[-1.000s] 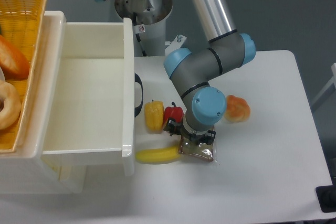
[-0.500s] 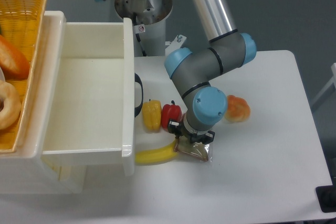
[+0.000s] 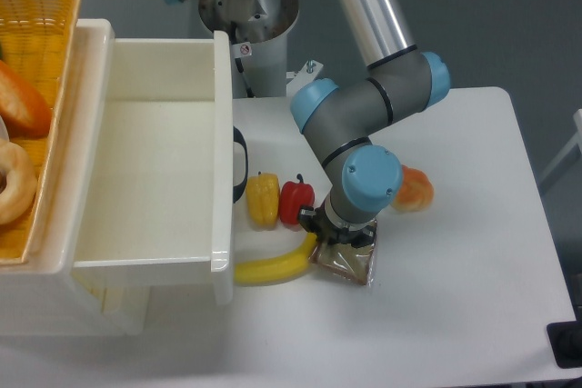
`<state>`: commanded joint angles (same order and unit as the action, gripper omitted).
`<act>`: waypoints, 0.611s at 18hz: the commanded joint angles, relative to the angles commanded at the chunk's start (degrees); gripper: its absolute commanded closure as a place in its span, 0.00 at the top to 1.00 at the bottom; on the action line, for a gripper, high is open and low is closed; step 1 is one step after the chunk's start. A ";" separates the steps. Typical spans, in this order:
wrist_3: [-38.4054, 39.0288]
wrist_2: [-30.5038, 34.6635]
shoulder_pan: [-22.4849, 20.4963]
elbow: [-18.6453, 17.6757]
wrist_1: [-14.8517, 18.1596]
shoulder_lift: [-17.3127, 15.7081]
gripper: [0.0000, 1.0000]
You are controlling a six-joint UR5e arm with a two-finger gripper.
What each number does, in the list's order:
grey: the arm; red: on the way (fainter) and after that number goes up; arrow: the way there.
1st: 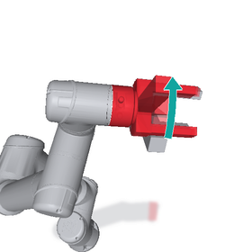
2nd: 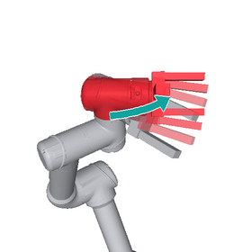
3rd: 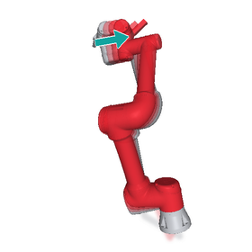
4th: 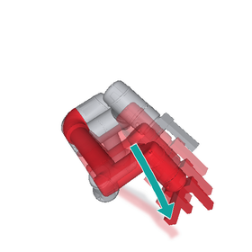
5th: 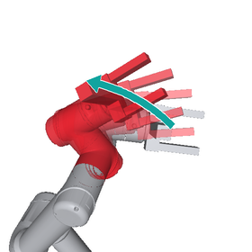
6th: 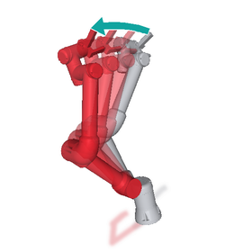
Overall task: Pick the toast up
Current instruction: 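Lift the bagged toast off the table with the gripper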
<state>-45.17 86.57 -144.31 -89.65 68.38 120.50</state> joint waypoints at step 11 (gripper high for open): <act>-0.88 -0.35 -2.81 4.56 6.49 -1.49 0.10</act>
<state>-46.05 86.22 -147.13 -85.08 74.87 119.01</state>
